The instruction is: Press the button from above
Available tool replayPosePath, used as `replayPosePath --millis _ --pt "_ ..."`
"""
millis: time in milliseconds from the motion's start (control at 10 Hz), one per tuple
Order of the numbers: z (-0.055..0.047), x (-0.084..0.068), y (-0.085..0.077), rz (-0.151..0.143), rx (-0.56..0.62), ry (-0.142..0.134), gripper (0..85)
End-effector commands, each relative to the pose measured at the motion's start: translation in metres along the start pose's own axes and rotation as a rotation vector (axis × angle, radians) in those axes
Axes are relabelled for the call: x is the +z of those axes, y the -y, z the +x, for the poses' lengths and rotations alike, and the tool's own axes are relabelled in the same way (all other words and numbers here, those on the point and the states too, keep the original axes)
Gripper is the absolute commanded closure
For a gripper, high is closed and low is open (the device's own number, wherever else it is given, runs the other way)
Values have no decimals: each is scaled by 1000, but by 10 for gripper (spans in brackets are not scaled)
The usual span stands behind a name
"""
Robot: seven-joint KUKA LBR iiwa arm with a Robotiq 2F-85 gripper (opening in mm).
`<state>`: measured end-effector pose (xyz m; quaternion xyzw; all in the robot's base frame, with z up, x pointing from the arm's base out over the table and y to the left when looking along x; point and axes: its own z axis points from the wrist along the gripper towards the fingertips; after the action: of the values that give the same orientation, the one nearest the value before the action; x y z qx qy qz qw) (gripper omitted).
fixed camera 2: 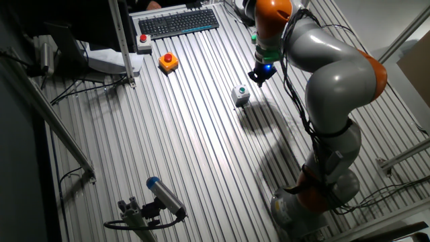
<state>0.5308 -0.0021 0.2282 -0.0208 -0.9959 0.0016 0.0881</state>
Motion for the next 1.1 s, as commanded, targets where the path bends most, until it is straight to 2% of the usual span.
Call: replayPosePath --millis 0,100,200,300,500,800,900,1000 --pt "2 -1 -1 7 -27 -4 850" --pt "6 -1 -7 24 -36 -7 850" --pt "11 -10 -11 30 -33 -15 850" --pt "12 -16 -11 42 -40 -27 850" --pt "9 -8 -8 32 -37 -32 850" --pt "10 -7 -8 27 -24 -60 850" --pt "10 -7 -8 34 -24 -52 850" --pt "10 -7 -8 33 9 -13 850"
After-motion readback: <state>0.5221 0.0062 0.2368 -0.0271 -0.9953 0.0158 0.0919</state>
